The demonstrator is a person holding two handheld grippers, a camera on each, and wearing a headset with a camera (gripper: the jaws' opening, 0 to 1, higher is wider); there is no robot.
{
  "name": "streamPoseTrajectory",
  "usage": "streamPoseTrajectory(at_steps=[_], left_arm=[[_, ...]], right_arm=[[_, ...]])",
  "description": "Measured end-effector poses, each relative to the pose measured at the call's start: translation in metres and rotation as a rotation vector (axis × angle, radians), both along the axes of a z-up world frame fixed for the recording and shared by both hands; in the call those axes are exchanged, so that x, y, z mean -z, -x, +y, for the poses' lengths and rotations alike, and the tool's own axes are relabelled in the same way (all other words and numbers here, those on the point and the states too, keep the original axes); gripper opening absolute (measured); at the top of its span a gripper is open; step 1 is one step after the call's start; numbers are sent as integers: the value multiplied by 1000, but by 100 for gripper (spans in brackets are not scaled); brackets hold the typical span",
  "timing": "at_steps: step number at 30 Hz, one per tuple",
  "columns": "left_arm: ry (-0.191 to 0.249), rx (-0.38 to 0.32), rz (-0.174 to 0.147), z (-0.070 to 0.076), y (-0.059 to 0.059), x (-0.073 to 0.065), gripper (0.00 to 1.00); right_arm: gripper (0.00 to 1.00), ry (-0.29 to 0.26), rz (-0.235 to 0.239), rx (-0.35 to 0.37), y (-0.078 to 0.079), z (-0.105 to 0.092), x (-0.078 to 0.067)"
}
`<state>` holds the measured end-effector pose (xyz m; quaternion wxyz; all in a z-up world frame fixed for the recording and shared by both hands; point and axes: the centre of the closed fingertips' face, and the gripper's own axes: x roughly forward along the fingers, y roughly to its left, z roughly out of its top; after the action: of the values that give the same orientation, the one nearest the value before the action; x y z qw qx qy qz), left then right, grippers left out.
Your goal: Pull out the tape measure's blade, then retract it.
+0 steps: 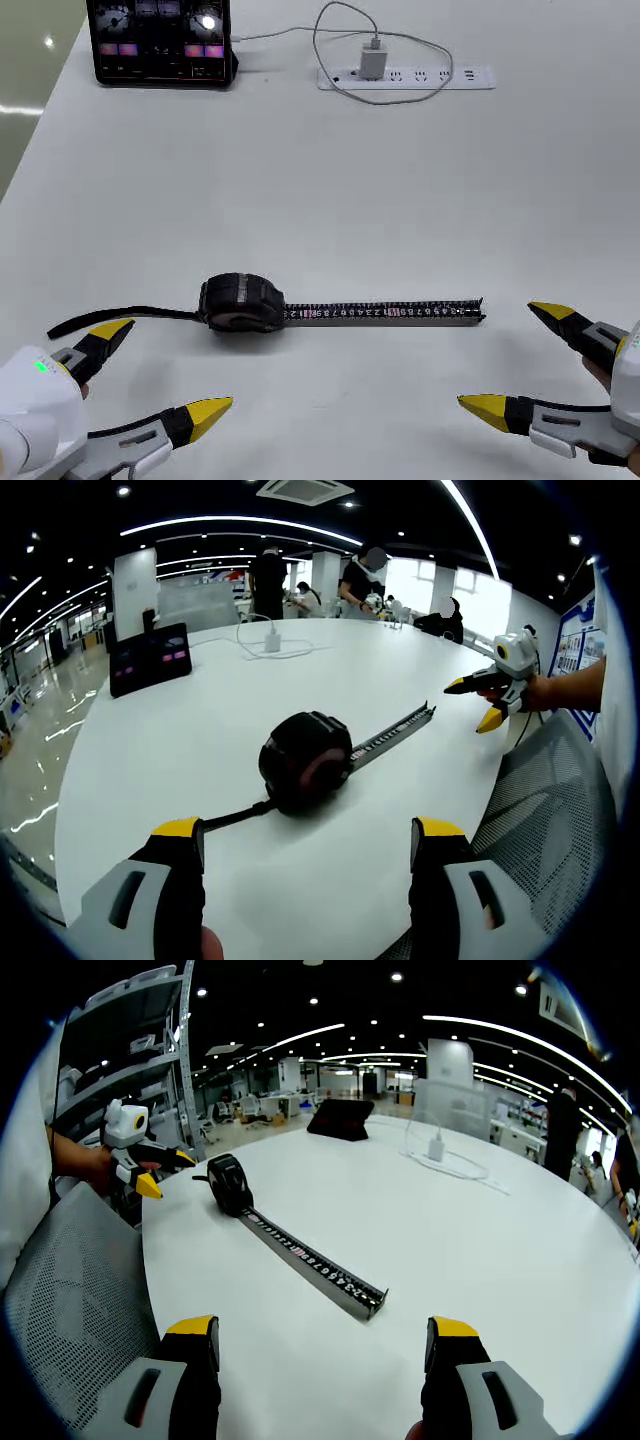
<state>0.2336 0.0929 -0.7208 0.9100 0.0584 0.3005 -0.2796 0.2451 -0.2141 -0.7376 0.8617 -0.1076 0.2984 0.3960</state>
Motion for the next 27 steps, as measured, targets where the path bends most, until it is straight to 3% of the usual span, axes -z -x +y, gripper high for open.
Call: streamPoseTrajectory(at_steps=[27], left_arm=[[4,3,10,-4,0,4,83]], right_arm=[[84,1,6,4,0,-3,3]])
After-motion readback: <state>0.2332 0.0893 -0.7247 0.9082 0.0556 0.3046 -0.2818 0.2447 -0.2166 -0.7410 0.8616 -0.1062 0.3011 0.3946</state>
